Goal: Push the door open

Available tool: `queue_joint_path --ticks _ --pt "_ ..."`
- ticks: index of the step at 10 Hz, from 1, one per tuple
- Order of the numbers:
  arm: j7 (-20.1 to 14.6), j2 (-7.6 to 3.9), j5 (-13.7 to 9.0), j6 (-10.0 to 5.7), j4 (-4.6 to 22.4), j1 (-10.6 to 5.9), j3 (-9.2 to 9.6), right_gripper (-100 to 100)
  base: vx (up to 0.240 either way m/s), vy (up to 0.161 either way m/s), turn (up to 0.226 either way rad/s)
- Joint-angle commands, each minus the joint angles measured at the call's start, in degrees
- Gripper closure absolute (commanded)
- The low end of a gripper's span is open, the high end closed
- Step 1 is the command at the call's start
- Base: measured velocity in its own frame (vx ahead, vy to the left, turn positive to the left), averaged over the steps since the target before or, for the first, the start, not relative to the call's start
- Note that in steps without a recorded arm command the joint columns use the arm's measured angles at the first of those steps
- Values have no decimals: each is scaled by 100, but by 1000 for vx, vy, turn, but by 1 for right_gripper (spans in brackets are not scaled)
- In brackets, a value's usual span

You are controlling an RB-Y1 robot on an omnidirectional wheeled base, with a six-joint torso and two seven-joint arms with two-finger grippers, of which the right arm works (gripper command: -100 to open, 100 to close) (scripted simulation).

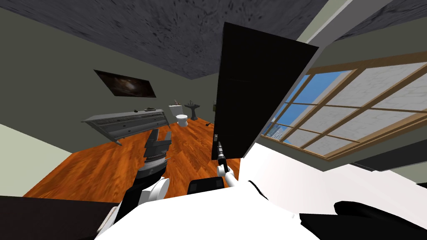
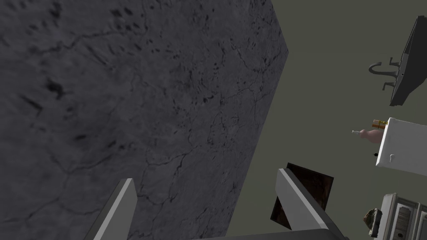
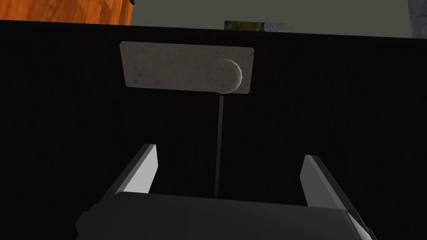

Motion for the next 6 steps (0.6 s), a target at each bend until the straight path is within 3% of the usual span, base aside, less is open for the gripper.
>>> queue_joint_path --ticks 1,5,6 --pt "0 0 0 0 0 0 0 -100 -25 64 -10" --pt "4 -214 -4 -10 6 -1 -6 -100 102 -137 1" --pt "4 -214 -4 -10 6 -1 -6 -100 81 -123 13"
